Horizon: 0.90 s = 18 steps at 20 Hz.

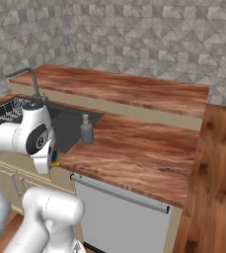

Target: Restock the sink supplies by placing the sponge and soap dispenser on the counter and next to the sink. Make sure the soap dispenser is upright.

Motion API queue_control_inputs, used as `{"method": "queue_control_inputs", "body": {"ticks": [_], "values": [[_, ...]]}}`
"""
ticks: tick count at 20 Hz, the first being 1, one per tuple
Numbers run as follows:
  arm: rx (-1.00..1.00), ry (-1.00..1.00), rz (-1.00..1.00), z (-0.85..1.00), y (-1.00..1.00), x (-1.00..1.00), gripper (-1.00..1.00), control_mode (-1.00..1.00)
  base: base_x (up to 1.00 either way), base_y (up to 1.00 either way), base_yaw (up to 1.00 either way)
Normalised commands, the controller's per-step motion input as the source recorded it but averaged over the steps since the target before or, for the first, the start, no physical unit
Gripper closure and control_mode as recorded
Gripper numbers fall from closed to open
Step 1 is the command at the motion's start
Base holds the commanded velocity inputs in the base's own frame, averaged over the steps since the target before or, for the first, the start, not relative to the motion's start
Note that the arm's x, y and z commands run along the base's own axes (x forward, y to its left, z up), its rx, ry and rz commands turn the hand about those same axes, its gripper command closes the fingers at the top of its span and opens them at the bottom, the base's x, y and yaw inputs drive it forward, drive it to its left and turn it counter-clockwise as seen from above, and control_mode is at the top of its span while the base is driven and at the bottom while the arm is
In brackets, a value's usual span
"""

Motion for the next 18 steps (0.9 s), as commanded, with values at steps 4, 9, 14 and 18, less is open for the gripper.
{"method": "queue_control_inputs", "body": {"ticks": [4, 9, 14, 18], "values": [[-0.12, 0.21, -0.07, -0.31, 0.65, 0.31, 1.0, -1.0, 0.0, 0.0, 0.0], [-0.08, 0.22, -0.13, -0.32, 0.42, 0.4, 1.0, -1.0, 0.0, 0.0, 0.0], [-0.04, 0.04, -0.02, -0.32, -0.02, 0.49, 1.0, -1.0, 0.0, 0.0, 0.0], [0.0, -0.01, 0.0, -0.27, -0.23, 0.51, 1.0, -1.0, 0.0, 0.0, 0.0]]}}
